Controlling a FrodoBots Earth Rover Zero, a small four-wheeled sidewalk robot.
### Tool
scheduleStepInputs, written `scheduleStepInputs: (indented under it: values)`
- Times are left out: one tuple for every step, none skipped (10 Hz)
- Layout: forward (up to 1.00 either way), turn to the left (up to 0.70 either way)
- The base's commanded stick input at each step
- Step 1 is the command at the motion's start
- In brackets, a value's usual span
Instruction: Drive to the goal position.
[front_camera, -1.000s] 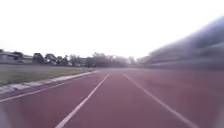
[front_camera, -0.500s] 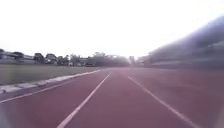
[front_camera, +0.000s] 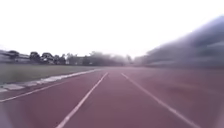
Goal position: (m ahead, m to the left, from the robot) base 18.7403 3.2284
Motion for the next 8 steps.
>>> scheduleStepInputs:
  values:
    - [0.7,0.0]
    - [0.7,0.0]
    - [0.7,0.0]
    - [0.7,0.0]
    - [0.7,0.0]
    - [0.7,-0.09]
    - [0.7,-0.2]
    - [0.7,-0.32]
